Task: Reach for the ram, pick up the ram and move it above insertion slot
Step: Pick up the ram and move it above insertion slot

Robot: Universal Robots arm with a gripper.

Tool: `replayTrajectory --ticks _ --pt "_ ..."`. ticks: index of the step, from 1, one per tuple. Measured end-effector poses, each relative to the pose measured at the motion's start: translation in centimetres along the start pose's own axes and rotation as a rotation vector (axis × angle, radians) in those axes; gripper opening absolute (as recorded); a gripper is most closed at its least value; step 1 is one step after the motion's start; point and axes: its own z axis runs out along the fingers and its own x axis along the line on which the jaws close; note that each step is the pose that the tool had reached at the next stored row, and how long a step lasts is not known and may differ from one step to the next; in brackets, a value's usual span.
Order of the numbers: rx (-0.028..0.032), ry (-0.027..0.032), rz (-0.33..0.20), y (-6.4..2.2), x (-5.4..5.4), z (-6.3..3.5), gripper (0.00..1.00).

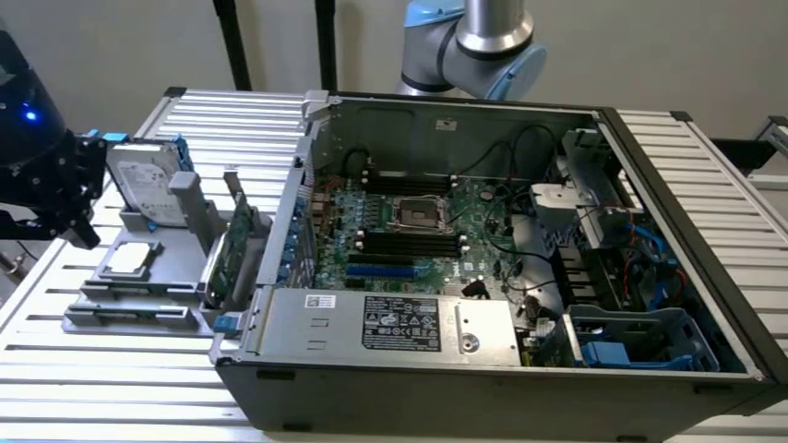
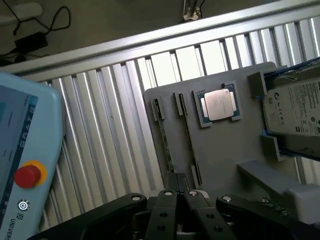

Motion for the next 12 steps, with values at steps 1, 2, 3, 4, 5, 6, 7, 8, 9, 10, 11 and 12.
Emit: replayTrajectory --ticks 1,2,3,4,5,6,7,8,9,10,11,12 --pt "0.0013 0.0003 -0.017 0.00 0.00 0.01 0.11" --pt "0.0030 0.0003 -0.032 -0.01 -0.01 0.01 0.11" --pt "0.0048 0.0004 -0.047 -0.01 -0.01 0.01 0.11" --pt "0.0069 0.0004 -0.062 -0.01 -0.01 0.00 0.11" --pt "0.0092 0.0001 -0.077 -0.01 0.00 0.03 0.11" --pt "0.0111 0.0000 -0.091 -0.01 0.00 0.03 0.11" --pt "0.0126 0.0001 -0.105 -0.01 0.00 0.03 0.11" --pt "0.0128 0.0002 -0.111 0.05 0.00 0.03 0.11" --pt "0.0130 0.0003 -0.114 0.07 0.00 0.03 0.11" --pt "0.0130 0.0003 -0.115 0.07 0.01 0.03 0.11" --pt "0.0130 0.0004 -0.115 0.07 0.01 0.03 0.12" --pt "0.0130 0.0003 -0.115 0.07 0.01 0.03 0.18"
